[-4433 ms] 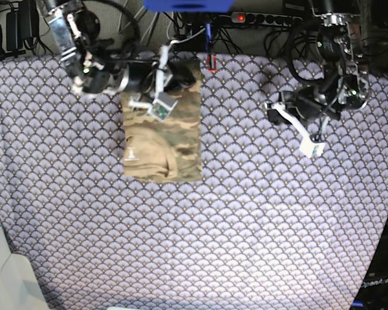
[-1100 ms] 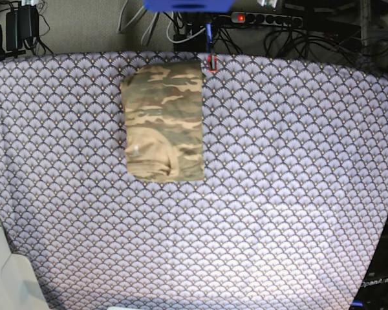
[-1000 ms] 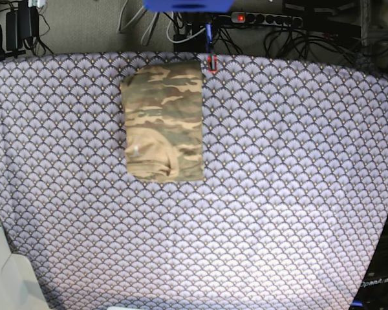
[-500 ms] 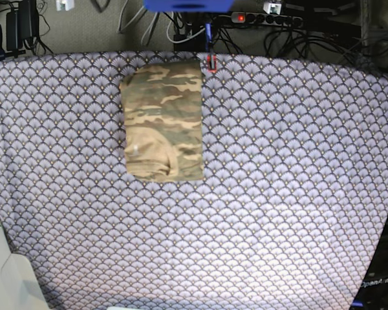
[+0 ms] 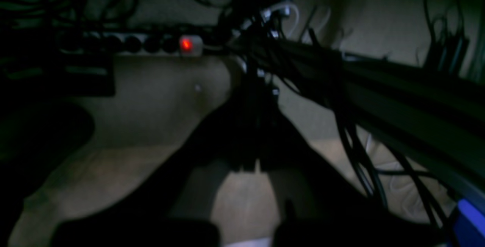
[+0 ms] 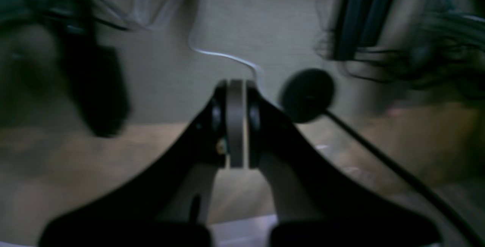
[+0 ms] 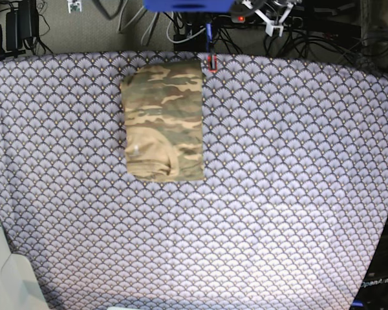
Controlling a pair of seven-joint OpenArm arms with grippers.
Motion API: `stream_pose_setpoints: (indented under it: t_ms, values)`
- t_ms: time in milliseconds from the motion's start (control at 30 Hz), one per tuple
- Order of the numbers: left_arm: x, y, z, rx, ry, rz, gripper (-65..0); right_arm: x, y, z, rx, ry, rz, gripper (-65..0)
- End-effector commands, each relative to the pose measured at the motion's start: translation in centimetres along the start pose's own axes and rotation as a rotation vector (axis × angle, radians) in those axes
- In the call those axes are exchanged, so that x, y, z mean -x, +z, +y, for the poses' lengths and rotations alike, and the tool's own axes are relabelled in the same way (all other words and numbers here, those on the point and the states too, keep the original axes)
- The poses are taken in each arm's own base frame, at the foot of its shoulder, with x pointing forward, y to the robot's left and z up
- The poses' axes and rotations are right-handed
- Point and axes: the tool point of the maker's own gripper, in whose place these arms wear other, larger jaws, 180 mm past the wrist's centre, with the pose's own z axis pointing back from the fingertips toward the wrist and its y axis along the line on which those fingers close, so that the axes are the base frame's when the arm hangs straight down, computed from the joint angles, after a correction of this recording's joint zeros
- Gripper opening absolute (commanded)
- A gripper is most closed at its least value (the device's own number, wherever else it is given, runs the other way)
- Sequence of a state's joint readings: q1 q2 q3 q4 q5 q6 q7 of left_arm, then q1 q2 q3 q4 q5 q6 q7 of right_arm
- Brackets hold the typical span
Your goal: Fold the T-shirt properly
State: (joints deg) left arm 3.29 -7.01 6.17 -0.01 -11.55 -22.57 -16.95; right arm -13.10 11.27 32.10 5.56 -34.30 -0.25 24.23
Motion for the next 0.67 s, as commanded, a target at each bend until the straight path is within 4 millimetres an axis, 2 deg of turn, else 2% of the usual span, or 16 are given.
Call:
stream_pose_setpoints:
  t_ms: [0, 133, 233, 333, 467, 533, 633]
  values:
    - [-0.5, 0.2, 0.8, -0.010, -0.003, -0.016, -65.0, 0.3, 0.2, -1.1, 0.037, 0.022, -0.003, -65.0]
    - [-1.3, 0.1, 0.9, -0.013, -0.006, -0.032, -65.0, 0.1, 0.2, -2.0, 0.089, 0.053, -0.009, -65.0]
    - [-1.4, 0.1, 0.9, -0.014, -0.002, -0.033, -65.0, -1.2, -0.2, -2.2, 0.104, 0.050, -0.025, -65.0]
    - [-2.0, -0.2, 1.3, -0.050, -0.010, -0.041, -65.0, -1.7, -0.4, -2.2, 0.106, 0.046, -0.032, -65.0]
    - [-2.7, -0.1, 3.9, -0.206, -0.072, -0.044, -65.0, -1.7, -0.4, -0.6, 0.086, 0.031, -0.032, -65.0]
    - [-3.4, -0.2, 4.5, -0.246, -0.081, -0.023, -65.0, -1.8, -0.4, 0.1, 0.077, 0.025, -0.033, -65.0]
    - [-3.3, -0.4, 4.9, -0.271, -0.079, 0.036, -65.0, -1.8, -0.3, 0.7, 0.088, 0.030, -0.033, -65.0]
